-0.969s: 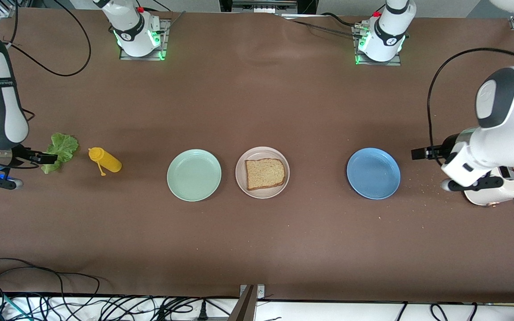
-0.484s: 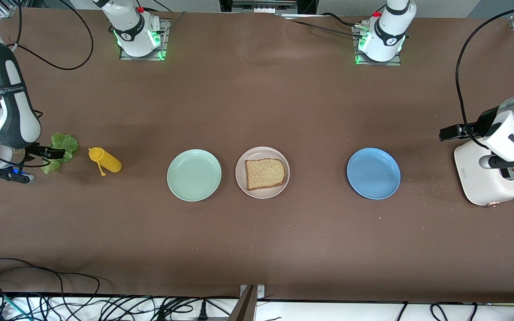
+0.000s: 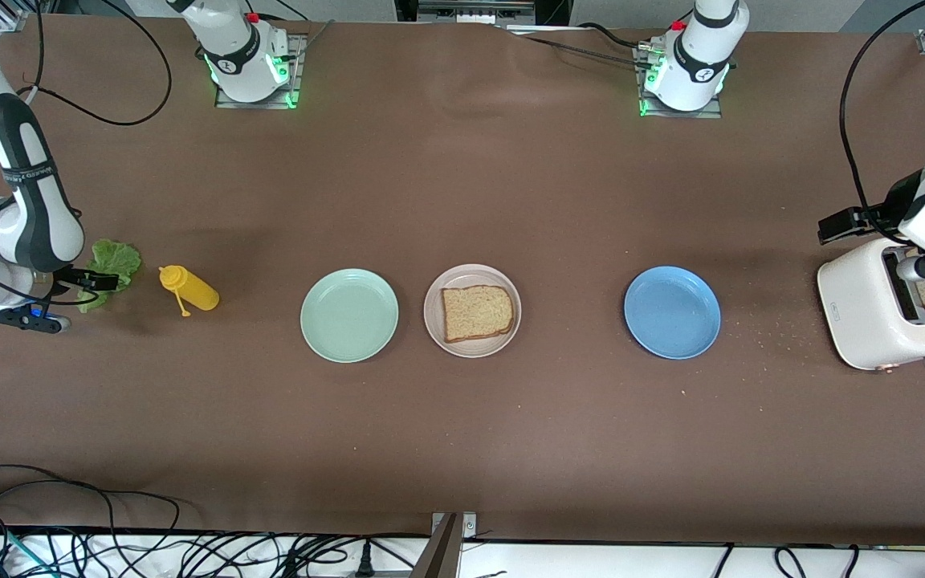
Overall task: Make sandwich on beige plate with both arms
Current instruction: 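Grasp the green lettuce leaf with the right gripper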
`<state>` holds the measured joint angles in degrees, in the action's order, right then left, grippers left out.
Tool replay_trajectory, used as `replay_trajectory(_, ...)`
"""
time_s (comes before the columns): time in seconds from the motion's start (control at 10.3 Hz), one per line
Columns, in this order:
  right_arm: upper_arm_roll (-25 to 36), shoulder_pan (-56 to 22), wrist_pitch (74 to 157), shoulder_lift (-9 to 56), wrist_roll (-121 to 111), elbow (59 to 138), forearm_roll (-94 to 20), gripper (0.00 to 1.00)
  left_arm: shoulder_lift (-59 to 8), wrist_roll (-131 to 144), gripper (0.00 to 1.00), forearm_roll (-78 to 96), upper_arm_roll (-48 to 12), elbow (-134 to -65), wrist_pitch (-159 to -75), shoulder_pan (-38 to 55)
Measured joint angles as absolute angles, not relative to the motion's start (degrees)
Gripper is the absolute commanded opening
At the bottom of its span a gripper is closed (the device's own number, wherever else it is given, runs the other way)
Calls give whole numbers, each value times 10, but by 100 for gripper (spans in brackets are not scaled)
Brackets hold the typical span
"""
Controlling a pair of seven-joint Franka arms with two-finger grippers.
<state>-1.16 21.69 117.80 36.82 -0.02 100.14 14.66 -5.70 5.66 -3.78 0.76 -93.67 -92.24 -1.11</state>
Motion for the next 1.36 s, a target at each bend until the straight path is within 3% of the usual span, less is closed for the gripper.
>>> replay_trajectory(0.1,-12,218,1178,370,-2,1001,147,16,-48,56,100,-38,4,-939,-929,-5)
replay_trajectory(0.19,-12,218,1177,370,-3,1001,147,3,-39,56,100,-38,-1,-943,-931,0)
replay_trajectory(0.29,-12,218,1176,370,-3,1001,147,0,-33,56,100,-38,-3,-946,-931,4)
replay_trajectory(0.58,-13,218,1175,370,-3,1001,147,0,-31,56,100,-35,-12,-946,-920,6)
replay_trajectory(1.07,-20,216,1157,347,-16,981,147,0,-80,56,100,27,-19,-856,-854,-11)
replay_trajectory(1.36,-97,213,993,299,-20,885,146,0,-86,53,100,67,-18,-851,-853,-44)
